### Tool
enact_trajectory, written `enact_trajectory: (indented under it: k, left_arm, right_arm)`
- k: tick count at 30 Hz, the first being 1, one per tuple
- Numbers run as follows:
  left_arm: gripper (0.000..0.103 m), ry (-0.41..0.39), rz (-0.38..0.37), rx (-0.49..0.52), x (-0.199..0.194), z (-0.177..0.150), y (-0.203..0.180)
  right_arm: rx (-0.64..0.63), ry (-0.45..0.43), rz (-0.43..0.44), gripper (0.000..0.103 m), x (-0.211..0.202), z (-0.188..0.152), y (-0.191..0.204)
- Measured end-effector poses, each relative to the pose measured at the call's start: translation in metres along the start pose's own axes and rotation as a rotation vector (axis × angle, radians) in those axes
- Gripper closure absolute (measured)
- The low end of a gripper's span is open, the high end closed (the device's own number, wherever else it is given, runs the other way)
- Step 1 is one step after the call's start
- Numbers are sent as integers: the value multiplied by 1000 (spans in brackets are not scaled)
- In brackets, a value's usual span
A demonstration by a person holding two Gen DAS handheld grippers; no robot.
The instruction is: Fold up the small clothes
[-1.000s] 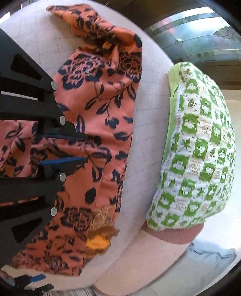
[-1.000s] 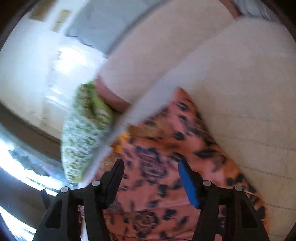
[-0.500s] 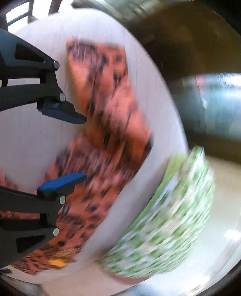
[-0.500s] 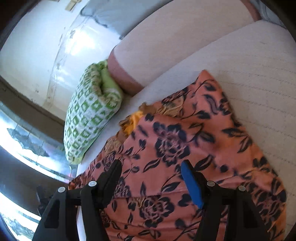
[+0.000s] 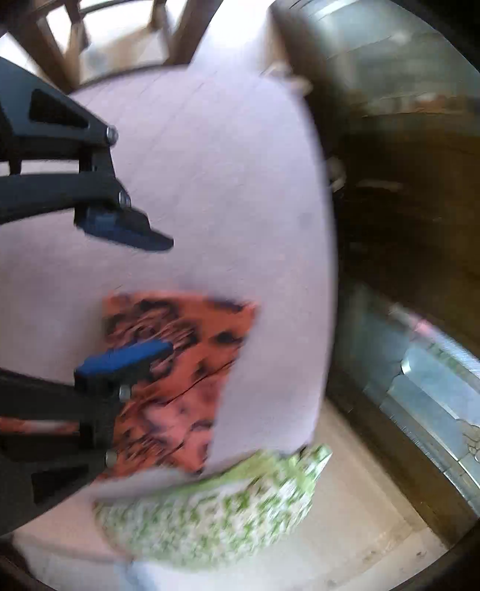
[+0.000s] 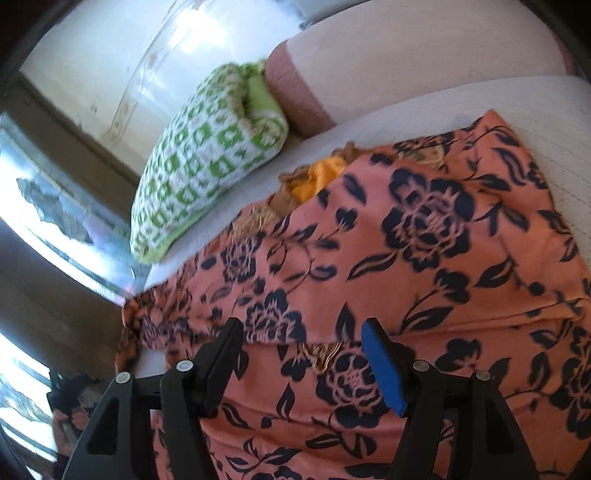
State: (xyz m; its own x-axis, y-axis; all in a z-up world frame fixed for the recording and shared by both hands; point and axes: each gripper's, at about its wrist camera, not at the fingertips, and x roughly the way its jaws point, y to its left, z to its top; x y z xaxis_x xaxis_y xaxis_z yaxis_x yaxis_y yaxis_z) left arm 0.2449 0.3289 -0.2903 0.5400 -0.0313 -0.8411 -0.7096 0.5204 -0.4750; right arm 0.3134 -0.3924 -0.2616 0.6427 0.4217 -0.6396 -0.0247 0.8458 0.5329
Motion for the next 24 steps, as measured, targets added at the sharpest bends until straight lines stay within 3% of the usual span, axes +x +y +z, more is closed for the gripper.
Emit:
enact_trajectory:
  k: [4, 7, 13, 17, 19, 21, 24]
  left_arm:
    - [64, 88, -165, -10, 7, -24, -12]
    - [64, 91, -229, -27, 15, -34, -25]
    - [64, 122, -281, -172, 59, -28, -18]
    - [64, -13, -261, -180, 52, -10, -21]
    - [67, -35, -247, -176, 56, -3, -25]
    - [77, -61, -247, -181, 57, 1, -25]
    - [78, -57, -257, -209, 53, 4, -23]
  right_arm:
    - [-61, 13, -22, 33, 6, -5, 10]
    - [-78, 8, -18, 33, 4, -6, 13]
    - [-91, -13, -27, 33, -3, -2, 10]
    - [-89, -16, -30, 33, -3, 1, 7]
    - [-90, -18, -44, 33, -2, 1, 5]
    - [-86, -22, -60, 34, -1, 1, 2]
    - [-78, -23, -74, 34, -1, 3, -6]
